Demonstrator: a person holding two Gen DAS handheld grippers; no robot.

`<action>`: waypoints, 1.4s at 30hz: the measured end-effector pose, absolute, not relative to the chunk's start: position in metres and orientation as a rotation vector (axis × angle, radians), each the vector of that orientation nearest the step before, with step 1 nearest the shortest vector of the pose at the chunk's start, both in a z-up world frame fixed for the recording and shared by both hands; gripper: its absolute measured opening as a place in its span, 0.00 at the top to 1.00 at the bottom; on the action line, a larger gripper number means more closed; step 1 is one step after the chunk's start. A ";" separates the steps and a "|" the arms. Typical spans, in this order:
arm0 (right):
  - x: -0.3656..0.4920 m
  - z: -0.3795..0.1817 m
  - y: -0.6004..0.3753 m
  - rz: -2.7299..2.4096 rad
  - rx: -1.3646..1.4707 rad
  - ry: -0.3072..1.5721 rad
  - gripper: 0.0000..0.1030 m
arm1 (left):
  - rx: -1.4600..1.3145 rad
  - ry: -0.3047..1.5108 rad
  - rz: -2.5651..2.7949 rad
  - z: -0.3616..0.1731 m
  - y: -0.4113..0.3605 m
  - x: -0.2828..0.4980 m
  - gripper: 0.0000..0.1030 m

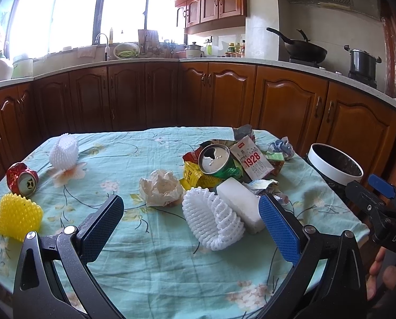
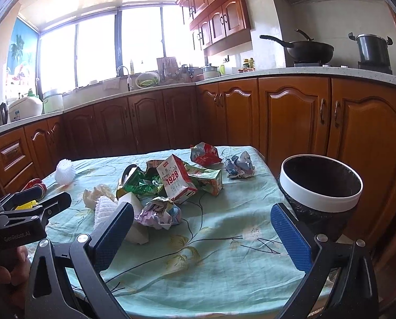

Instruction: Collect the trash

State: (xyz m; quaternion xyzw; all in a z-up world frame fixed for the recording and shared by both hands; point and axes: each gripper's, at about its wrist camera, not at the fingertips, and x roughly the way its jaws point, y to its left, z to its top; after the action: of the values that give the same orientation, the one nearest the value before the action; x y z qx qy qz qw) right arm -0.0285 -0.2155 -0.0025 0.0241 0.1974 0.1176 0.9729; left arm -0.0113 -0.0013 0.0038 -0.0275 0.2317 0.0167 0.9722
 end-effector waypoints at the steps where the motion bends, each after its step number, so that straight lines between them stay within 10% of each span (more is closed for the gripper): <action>1: -0.029 -0.003 -0.217 0.238 0.049 0.397 0.00 | -0.055 0.467 0.035 0.004 -0.001 -0.011 0.00; 42: -0.016 -0.009 -0.217 0.314 0.118 0.454 0.00 | -0.071 0.527 0.005 -0.008 0.002 -0.002 0.00</action>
State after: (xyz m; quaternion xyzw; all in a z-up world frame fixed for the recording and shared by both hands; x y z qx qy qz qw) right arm -0.0159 -0.2174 -0.0087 0.0584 0.2239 0.1550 0.9604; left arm -0.0025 0.0022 -0.0079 -0.0350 0.2604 0.0027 0.9649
